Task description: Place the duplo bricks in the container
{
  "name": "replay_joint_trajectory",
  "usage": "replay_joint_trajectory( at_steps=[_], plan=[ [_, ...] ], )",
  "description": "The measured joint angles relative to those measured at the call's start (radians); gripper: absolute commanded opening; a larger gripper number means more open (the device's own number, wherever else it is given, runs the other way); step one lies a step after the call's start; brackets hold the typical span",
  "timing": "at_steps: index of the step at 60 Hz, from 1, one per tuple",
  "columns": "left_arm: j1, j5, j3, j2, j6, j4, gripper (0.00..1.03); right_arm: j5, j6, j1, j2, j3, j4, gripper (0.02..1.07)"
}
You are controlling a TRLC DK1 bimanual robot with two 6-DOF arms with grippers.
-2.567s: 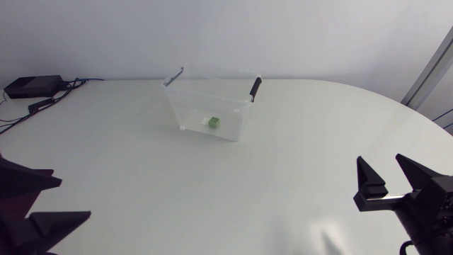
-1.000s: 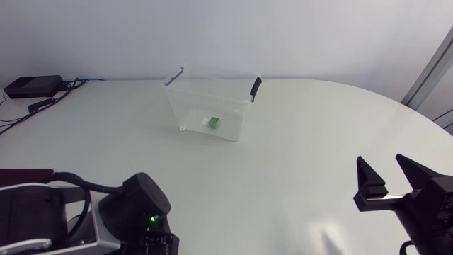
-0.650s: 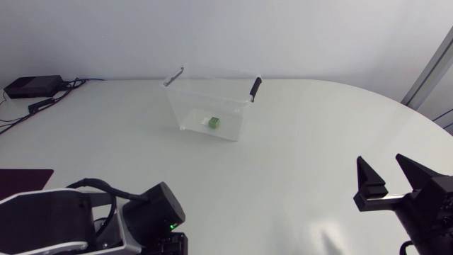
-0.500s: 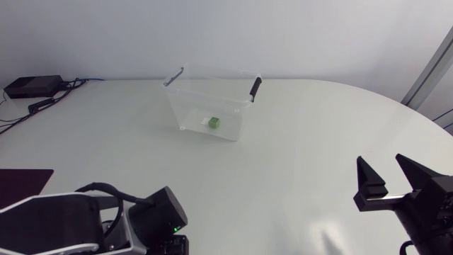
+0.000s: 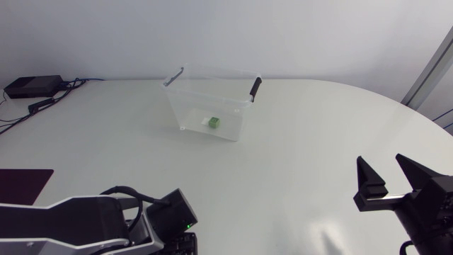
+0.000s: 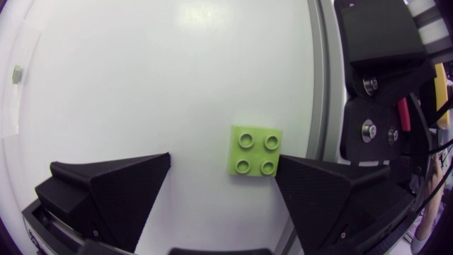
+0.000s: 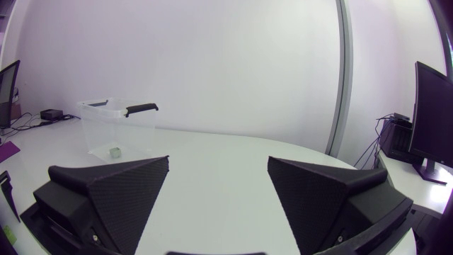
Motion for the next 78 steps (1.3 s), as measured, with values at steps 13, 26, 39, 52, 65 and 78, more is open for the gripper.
replay_joint_trajectory(
  at_steps=[13, 26, 39, 52, 65, 78],
  plan=[
    [0.000, 0.003, 0.000, 0.006, 0.000, 0.048, 0.37, 0.000, 0.000, 0.000, 0.000, 0.000, 0.000, 1.03],
    [0.000, 0.016, 0.001, 0.019, 0.000, 0.061, 0.31, 0.000, 0.000, 0.000, 0.000, 0.000, 0.000, 1.03],
    [0.097, 0.003, 0.013, -0.082, 0.010, 0.030, 0.31, 0.000, 0.000, 0.000, 0.000, 0.000, 0.000, 1.03],
    [0.386, 0.000, 0.285, -0.137, 0.050, -0.028, 0.32, 0.000, 0.000, 0.000, 0.000, 0.000, 0.000, 1.03],
    [0.564, -0.001, 0.599, 0.023, 0.051, -0.026, 0.33, 0.000, 0.000, 0.000, 0.000, 0.000, 0.000, 1.03],
    [0.617, -0.001, 0.783, 0.225, 0.024, -0.028, 0.33, 0.000, 0.000, 0.000, 0.000, 0.000, 0.000, 1.03]
  ],
)
